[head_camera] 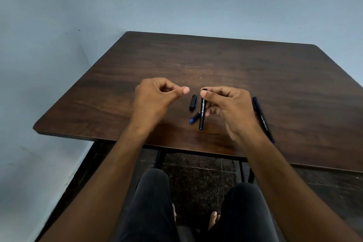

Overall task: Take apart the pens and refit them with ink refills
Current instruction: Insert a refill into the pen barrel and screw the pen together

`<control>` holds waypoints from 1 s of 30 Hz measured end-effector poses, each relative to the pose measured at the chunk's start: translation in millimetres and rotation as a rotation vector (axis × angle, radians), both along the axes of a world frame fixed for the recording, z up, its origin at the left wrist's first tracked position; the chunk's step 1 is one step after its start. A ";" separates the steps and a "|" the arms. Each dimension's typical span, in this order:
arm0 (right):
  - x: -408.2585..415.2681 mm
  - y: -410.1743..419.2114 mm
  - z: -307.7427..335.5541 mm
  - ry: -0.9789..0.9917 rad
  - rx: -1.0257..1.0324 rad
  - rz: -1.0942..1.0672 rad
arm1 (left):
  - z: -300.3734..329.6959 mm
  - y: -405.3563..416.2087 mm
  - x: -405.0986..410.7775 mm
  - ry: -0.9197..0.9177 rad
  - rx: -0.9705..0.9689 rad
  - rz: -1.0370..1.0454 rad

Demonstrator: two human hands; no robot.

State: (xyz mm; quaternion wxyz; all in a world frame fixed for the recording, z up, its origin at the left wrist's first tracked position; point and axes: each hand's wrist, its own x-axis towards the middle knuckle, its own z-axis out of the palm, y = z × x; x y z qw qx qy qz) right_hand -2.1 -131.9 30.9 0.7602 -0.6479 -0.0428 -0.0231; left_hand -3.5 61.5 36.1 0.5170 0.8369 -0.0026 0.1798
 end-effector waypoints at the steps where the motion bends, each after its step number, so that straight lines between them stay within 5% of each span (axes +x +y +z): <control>1: 0.3 -1.8 0.5 0.001 0.015 -0.009 | -0.7 -8.0 -1.9 0.009 -0.045 -0.048; 9: -0.4 -25.7 4.2 0.032 0.075 -0.061 | -6.4 -56.6 -14.5 0.090 -0.111 -0.277; 17: -4.6 -53.3 6.8 0.141 0.033 -0.114 | -0.9 -74.4 -18.1 -0.023 0.131 -0.191; 24: 10.3 -56.2 -1.5 0.204 -0.692 -0.272 | -6.2 -72.8 -13.8 0.007 0.181 -0.162; 30: 24.8 -39.4 2.9 0.250 -1.054 -0.266 | -10.5 -67.7 -12.7 0.011 0.217 -0.128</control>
